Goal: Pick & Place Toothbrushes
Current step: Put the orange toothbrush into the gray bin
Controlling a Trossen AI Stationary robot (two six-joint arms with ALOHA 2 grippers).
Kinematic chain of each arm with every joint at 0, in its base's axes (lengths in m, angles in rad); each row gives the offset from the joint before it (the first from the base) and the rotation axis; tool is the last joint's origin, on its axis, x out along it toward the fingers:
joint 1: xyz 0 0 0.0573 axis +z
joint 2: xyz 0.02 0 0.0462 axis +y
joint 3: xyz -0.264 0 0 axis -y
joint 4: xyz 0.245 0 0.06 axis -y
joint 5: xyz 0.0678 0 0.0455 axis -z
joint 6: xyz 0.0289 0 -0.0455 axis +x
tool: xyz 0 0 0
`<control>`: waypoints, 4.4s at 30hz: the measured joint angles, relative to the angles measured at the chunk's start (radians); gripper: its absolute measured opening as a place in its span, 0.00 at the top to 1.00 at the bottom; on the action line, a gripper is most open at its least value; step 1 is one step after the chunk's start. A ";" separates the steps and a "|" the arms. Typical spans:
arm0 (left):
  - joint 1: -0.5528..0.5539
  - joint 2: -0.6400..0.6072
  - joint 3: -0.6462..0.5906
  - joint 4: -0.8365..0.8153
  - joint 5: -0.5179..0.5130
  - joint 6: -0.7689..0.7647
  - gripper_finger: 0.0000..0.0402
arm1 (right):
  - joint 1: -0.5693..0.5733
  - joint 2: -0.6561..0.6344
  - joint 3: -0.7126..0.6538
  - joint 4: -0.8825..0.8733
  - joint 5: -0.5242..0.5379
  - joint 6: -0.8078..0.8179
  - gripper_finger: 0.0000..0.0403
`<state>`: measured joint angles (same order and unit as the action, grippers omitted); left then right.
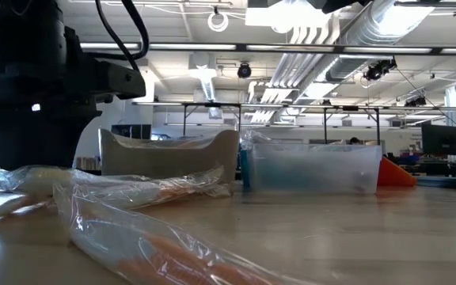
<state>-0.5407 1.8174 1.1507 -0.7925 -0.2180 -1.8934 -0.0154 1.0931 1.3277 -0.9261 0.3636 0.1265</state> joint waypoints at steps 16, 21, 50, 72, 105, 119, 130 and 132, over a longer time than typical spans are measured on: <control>0.006 -0.001 0.065 -0.082 0.047 0.029 0.92 | 0.000 0.000 0.000 -0.008 0.000 0.000 0.99; 0.006 -0.001 0.133 -0.227 0.044 0.030 0.91 | 0.000 0.000 0.000 -0.007 0.000 0.000 0.99; 0.006 0.000 0.071 -0.148 -0.013 0.026 0.91 | 0.000 0.000 0.000 -0.006 0.000 0.007 0.99; 0.006 0.000 0.071 -0.143 -0.009 0.029 0.77 | 0.000 0.000 0.000 -0.006 0.000 0.010 0.99; 0.006 0.000 0.062 -0.116 -0.012 0.059 0.83 | 0.000 0.000 0.000 -0.006 0.000 0.004 0.99; 0.006 0.001 0.033 -0.061 -0.007 0.056 0.76 | 0.000 0.000 0.000 -0.006 0.000 0.000 0.99; 0.006 0.001 0.033 -0.074 -0.010 0.052 0.94 | 0.000 0.000 0.000 -0.006 0.000 0.000 0.99; 0.006 0.000 0.033 -0.074 -0.009 0.053 0.96 | 0.000 0.000 0.000 -0.006 0.000 0.000 0.99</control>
<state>-0.5343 1.8170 1.1839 -0.8661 -0.2269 -1.8400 -0.0154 1.0927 1.3275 -0.9325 0.3637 0.1265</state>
